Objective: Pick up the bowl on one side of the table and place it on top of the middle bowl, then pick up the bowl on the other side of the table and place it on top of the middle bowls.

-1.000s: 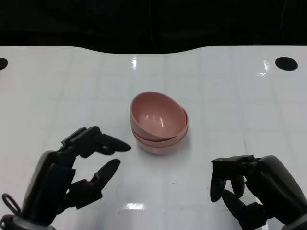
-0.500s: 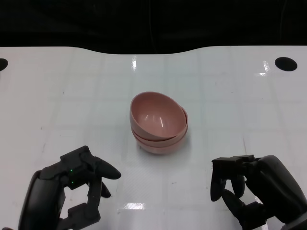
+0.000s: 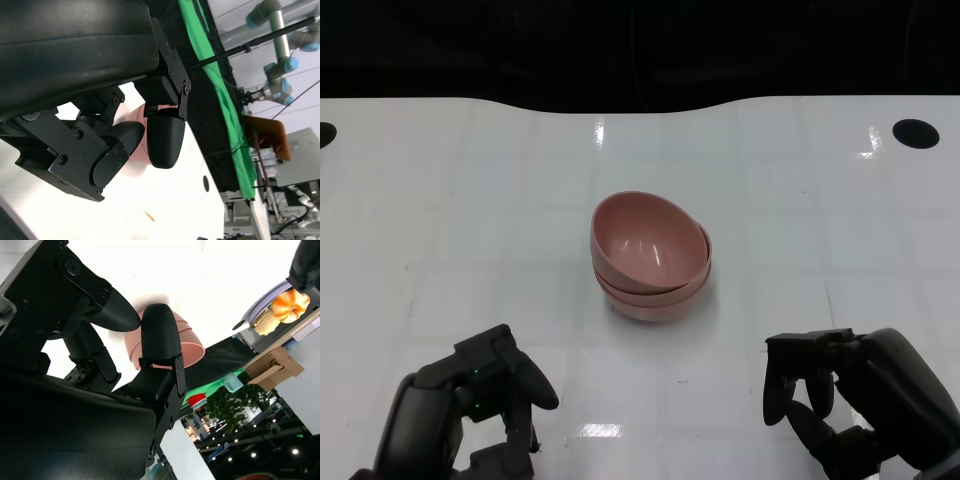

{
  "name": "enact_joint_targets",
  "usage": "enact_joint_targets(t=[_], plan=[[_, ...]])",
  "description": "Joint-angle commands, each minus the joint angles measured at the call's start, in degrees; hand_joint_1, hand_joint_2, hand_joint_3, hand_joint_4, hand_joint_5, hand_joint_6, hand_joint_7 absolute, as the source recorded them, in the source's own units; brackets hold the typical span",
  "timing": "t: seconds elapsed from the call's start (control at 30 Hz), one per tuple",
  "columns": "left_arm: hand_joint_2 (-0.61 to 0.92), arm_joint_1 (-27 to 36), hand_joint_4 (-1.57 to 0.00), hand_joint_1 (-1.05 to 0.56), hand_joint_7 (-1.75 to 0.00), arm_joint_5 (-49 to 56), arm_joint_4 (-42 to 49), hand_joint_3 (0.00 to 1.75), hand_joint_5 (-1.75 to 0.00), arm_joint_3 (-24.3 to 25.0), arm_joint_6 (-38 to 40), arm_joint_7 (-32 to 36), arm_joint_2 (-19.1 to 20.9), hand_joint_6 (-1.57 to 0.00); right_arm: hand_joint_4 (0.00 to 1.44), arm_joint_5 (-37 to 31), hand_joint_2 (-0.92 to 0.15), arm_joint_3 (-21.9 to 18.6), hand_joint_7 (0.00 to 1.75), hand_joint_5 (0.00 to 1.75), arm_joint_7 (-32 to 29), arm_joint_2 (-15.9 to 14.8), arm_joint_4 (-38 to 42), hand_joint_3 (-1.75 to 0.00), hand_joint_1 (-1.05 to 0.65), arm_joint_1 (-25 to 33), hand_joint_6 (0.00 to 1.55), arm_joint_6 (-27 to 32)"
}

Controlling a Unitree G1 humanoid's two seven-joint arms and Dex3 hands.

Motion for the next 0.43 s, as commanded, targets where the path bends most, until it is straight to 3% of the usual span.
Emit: enact_joint_targets(t=[0.03, 0.43], plan=[[0.37, -0.80, -0.88, -0.08, -1.54, 0.21, 0.65, 1.43, -1.75, 0.68, -0.52, -1.01, 0.50, -0.81, 0.92, 3.71, -0.15, -1.24, 1.37, 1.75, 2.43, -0.59, -0.93, -1.61, -0.08, 0.91, 0.86, 2.21], [0.35, -2.52, -0.91, -0.09, -1.48, 2.20, 3.70, 1.44, -1.71, 1.08, -2.63, -1.42, 0.61, -0.85, 0.87, 8.43, -0.21, -1.55, 1.26, 1.74, 6.10, 1.03, -0.99, -1.49, -0.03, 0.63, 0.88, 6.09]])
